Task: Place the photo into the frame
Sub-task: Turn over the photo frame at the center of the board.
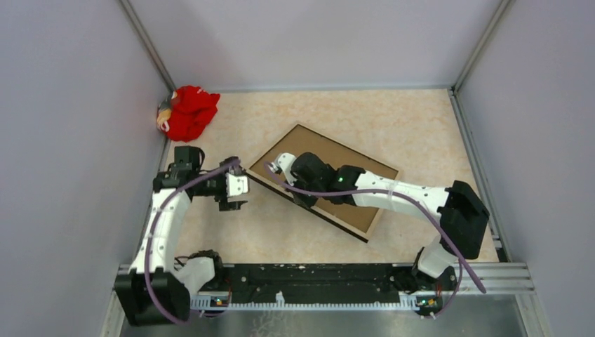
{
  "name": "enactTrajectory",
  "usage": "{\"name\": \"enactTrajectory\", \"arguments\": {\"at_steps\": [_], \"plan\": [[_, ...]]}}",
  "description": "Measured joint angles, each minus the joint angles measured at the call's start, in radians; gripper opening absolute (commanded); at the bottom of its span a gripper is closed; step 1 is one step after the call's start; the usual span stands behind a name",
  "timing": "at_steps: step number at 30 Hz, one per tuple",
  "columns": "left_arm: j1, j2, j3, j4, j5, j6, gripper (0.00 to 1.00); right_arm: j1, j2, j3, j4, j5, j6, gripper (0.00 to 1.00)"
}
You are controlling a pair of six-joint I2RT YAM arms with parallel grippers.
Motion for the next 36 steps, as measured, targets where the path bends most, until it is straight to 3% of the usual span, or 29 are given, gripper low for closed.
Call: {"name": "enactTrajectory", "arguments": {"at_steps": [6, 12, 14, 19, 22, 23, 26, 28, 36], "plan": [[-0.045, -0.256, -0.138, 0.139, -0.05, 0.227, 0.96, -0.006, -0.013, 0.091, -0.042, -0.073, 0.042, 0.0], [-0.124, -0.277, -0.195, 0.266, -0.12, 0.37, 0.83, -0.028, -0.013, 0.172, -0.107, -0.138, 0.082, 0.0], [-0.166, -0.277, -0.21, 0.297, -0.151, 0.407, 0.73, -0.04, -0.013, 0.198, -0.117, -0.157, 0.093, 0.0], [-0.248, -0.279, -0.238, 0.408, -0.211, 0.413, 0.38, -0.066, -0.013, 0.225, -0.128, -0.198, 0.117, 0.0], [-0.275, -0.277, -0.238, 0.47, -0.247, 0.388, 0.24, -0.074, -0.013, 0.225, -0.128, -0.209, 0.12, 0.0], [-0.277, -0.274, -0.238, 0.478, -0.254, 0.382, 0.2, -0.076, -0.013, 0.226, -0.126, -0.208, 0.12, 0.05], [-0.283, -0.249, -0.233, 0.507, -0.262, 0.36, 0.15, -0.084, -0.013, 0.233, -0.133, -0.203, 0.119, 0.35], [-0.29, -0.225, -0.216, 0.509, -0.269, 0.344, 0.15, -0.085, -0.013, 0.247, -0.151, -0.195, 0.106, 0.47], [-0.292, -0.167, -0.139, 0.477, -0.292, 0.29, 0.14, -0.042, -0.127, 0.274, -0.214, -0.019, -0.024, 0.63]]}}
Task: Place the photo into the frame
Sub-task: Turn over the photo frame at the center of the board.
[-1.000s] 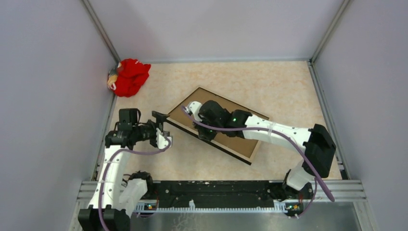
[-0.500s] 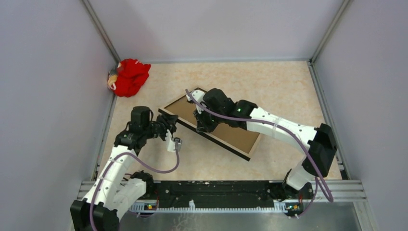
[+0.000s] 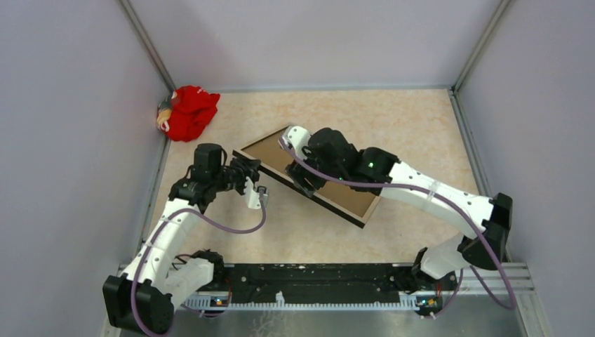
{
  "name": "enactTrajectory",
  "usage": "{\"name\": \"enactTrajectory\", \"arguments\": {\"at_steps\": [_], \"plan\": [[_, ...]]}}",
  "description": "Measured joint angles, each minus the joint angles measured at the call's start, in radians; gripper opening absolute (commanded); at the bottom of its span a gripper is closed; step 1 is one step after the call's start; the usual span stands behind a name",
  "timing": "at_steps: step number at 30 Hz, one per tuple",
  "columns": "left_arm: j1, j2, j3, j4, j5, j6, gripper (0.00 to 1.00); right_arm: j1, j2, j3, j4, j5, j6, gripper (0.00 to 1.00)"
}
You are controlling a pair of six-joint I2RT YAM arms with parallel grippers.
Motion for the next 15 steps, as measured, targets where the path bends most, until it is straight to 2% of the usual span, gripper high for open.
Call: {"name": "enactTrajectory", "arguments": {"at_steps": [7, 13, 15], "plan": [[0.0, 0.002, 0.026, -0.026, 0.0, -0.039, 0.14, 0.121, -0.119, -0.166, -0.019, 0.201, -0.088, 0.68], [0.0, 0.002, 0.035, -0.034, 0.0, -0.058, 0.15, 0.177, -0.122, -0.234, -0.053, 0.327, -0.14, 0.68], [0.0, 0.002, 0.04, -0.041, 0.0, -0.064, 0.15, 0.188, -0.117, -0.238, -0.056, 0.36, -0.152, 0.65]]}}
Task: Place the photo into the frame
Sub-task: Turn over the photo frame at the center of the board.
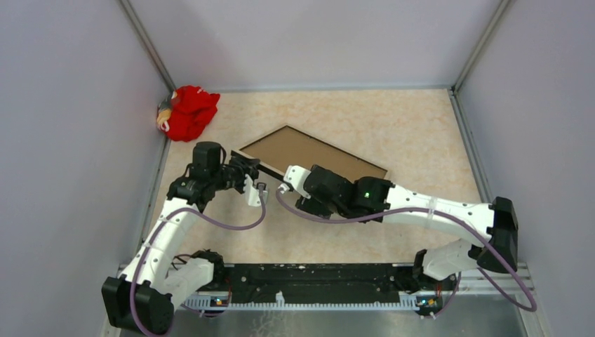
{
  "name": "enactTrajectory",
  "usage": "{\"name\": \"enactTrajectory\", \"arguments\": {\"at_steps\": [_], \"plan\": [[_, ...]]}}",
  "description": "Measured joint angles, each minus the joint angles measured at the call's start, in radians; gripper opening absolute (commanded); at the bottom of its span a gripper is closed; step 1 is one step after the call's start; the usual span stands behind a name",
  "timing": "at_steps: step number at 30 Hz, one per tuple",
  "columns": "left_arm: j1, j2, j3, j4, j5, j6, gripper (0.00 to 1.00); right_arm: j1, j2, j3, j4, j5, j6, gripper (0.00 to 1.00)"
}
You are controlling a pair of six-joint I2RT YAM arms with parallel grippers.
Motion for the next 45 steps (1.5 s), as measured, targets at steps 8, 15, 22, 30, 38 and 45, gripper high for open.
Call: {"name": "enactTrajectory", "arguments": {"at_steps": [8, 15, 22, 30, 38, 45], "plan": [[0.0, -0.001, 0.005, -0.007, 0.001, -0.017, 0.18, 0.045, 0.083, -0.034, 0.024, 0.199, -0.064, 0.28], [0.0, -0.01, 0.031, 0.018, -0.012, -0.096, 0.96, 0.07, 0.101, -0.019, 0.048, 0.344, -0.129, 0.01], [0.031, -0.032, 0.079, 0.085, -0.006, -0.273, 0.99, 0.069, 0.136, 0.126, -0.009, 0.339, -0.101, 0.0], [0.27, 0.062, 0.332, 0.127, 0.12, -0.541, 0.99, -0.07, 0.332, 0.67, -0.236, 0.059, 0.099, 0.0], [0.352, 0.118, 0.434, 0.095, 0.225, -0.702, 0.99, -0.417, 0.343, 0.729, -0.217, -0.39, 0.311, 0.0], [0.352, 0.202, 0.472, -0.024, 0.261, -0.779, 0.99, -0.705, 0.143, 0.298, 0.058, -0.655, 0.514, 0.0]]}}
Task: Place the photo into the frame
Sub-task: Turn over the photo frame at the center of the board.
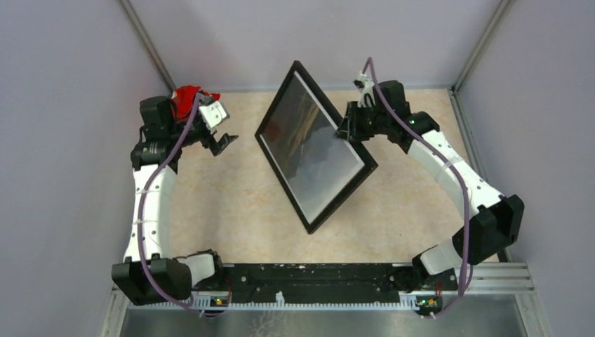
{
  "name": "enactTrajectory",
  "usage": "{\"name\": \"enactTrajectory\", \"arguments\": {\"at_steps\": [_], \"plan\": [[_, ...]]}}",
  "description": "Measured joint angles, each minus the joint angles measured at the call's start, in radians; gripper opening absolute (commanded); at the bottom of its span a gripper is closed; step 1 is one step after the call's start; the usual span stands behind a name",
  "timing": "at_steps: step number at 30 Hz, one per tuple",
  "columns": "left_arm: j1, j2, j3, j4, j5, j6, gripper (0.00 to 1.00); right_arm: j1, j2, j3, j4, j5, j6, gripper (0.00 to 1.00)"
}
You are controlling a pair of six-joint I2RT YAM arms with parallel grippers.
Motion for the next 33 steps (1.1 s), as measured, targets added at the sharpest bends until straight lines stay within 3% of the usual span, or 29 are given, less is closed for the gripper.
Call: {"name": "enactTrajectory", "arguments": {"at_steps": [5, 10, 15, 20, 25, 27, 28, 30, 33], "plan": [[0.001, 0.059, 0.0, -0.029, -0.01, -0.092, 0.99, -0.129, -0.117, -0.299, 0.194, -0.114, 0.117, 0.0], [0.001, 0.066, -0.077, 0.018, -0.027, -0.181, 0.99, -0.182, -0.227, -0.629, 0.426, -0.137, 0.226, 0.0], [0.002, 0.069, -0.2, 0.068, -0.053, -0.257, 0.99, -0.181, -0.24, -0.885, 0.649, -0.123, 0.308, 0.13], [0.002, 0.092, -0.27, 0.105, -0.066, -0.296, 0.99, -0.18, -0.196, -0.96, 0.808, -0.113, 0.339, 0.18], [0.003, 0.117, -0.317, 0.127, -0.065, -0.314, 0.99, -0.18, -0.154, -0.988, 0.891, -0.106, 0.351, 0.32], [0.003, 0.127, -0.324, 0.137, -0.065, -0.319, 0.99, -0.18, -0.139, -0.997, 0.912, -0.095, 0.353, 0.41], [0.003, 0.132, -0.327, 0.143, -0.065, -0.323, 0.99, -0.179, -0.134, -1.004, 0.923, -0.084, 0.349, 0.52], [0.003, 0.141, -0.33, 0.152, -0.064, -0.333, 0.99, -0.176, -0.125, -1.017, 0.924, -0.042, 0.325, 0.97], [0.003, 0.153, -0.332, 0.167, -0.064, -0.352, 0.99, -0.176, -0.117, -1.035, 0.888, 0.036, 0.284, 0.99]]}}
